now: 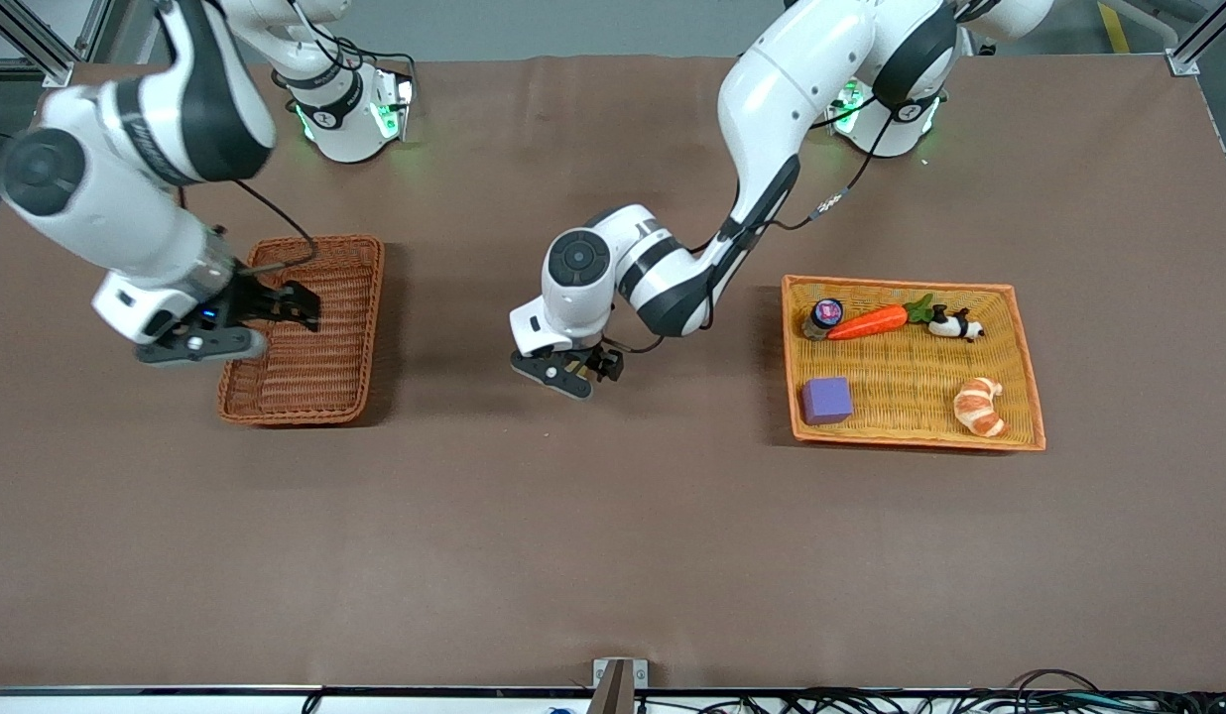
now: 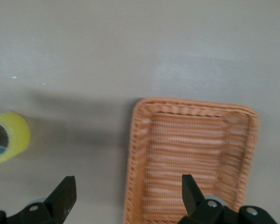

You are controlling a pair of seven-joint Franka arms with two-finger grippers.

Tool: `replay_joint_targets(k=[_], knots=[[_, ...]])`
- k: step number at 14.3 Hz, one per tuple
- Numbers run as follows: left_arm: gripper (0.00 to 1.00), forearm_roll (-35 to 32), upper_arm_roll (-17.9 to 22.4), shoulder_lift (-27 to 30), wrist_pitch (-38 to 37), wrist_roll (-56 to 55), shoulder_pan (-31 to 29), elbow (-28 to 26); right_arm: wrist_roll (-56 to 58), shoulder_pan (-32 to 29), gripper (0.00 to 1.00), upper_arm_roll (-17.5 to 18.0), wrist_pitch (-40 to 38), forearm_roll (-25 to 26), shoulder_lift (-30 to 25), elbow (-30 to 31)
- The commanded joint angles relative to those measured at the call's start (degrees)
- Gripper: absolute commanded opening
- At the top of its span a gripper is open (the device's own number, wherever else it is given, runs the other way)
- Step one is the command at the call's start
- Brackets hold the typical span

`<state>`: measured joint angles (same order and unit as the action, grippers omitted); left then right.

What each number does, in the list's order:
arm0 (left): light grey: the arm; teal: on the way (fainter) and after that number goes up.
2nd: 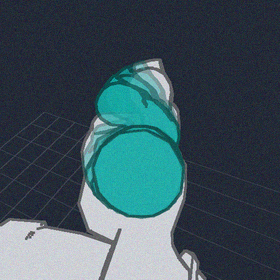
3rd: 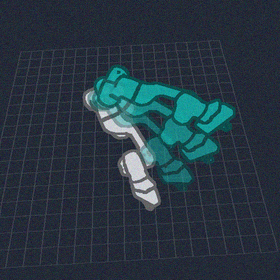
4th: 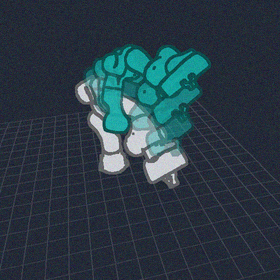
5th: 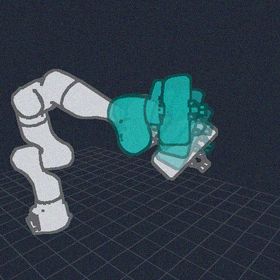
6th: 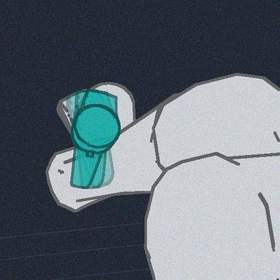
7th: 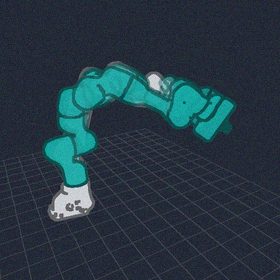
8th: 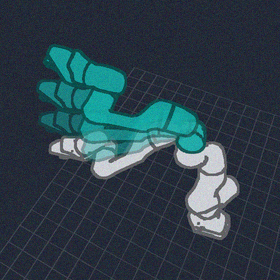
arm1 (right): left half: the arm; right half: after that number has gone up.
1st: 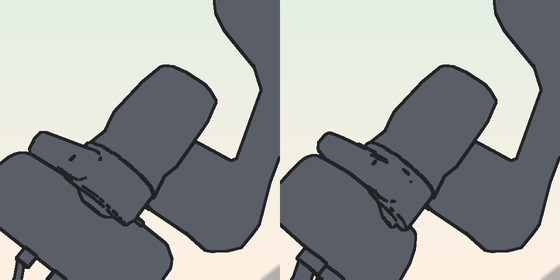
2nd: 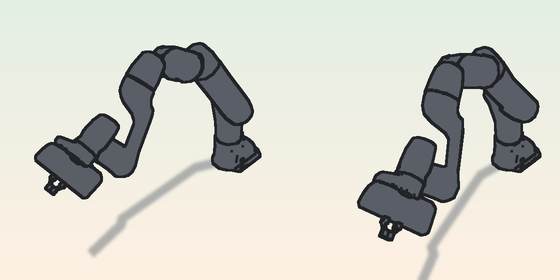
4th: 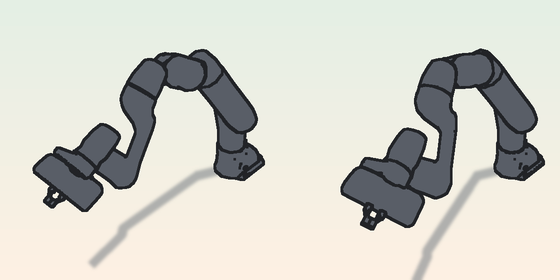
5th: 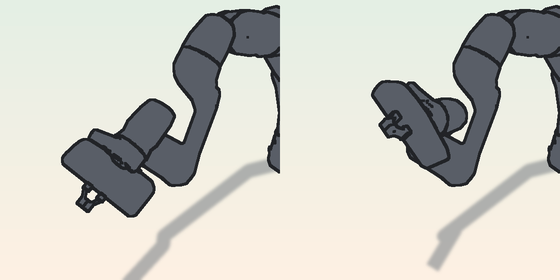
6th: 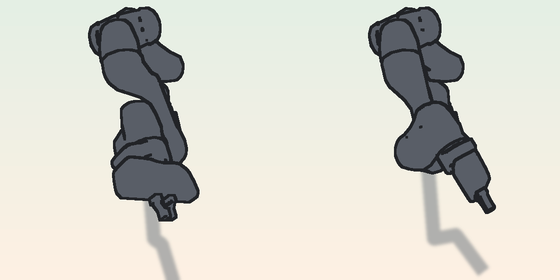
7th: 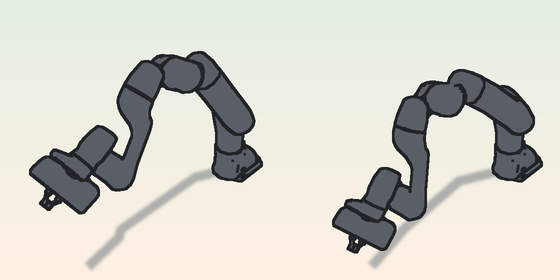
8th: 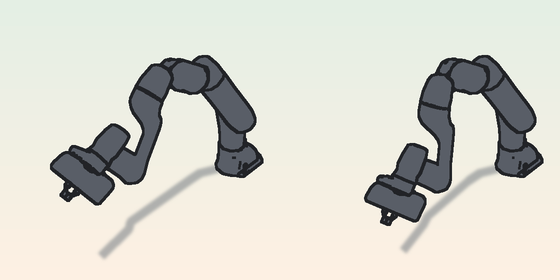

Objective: Move tape to another basket
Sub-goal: 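Grasp the tape with the right gripper while the left gripper releases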

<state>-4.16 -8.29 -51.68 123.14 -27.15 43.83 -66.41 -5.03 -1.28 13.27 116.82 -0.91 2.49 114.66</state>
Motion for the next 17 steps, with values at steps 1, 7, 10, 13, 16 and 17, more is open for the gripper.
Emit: replay_joint_targets(k=[1,7,10,13,16,17], knots=[[1.0,-0.6,0.4,7.4,-7.4,-9.2,-0.4,-1.7,-6.8,-0.4,1.0,5.4,4.0,-0.3,3.3,0.0],[1.0,-8.4,1.0,20.0,-16.3,-16.9,-8.7,-9.4,-18.3,2.3,1.0,12.4,18.2,0.7,14.8,0.0],[1.0,-8.3,0.7,25.0,-17.2,-12.8,-13.6,-12.6,-25.0,5.4,1.0,12.4,23.9,5.5,20.3,-0.4],[1.0,-7.8,0.6,26.9,-17.4,-8.3,-17.4,-12.7,-35.5,6.5,1.0,13.5,28.4,15.9,27.1,-2.2],[1.0,-6.9,0.6,28.9,-19.8,-3.7,-20.7,-12.4,-46.7,6.7,1.0,16.2,28.5,26.1,31.5,-3.7],[1.0,-6.9,0.6,29.5,-19.8,-3.4,-21.8,-12.4,-47.6,6.7,1.0,17.1,28.5,26.8,32.0,-3.7]])
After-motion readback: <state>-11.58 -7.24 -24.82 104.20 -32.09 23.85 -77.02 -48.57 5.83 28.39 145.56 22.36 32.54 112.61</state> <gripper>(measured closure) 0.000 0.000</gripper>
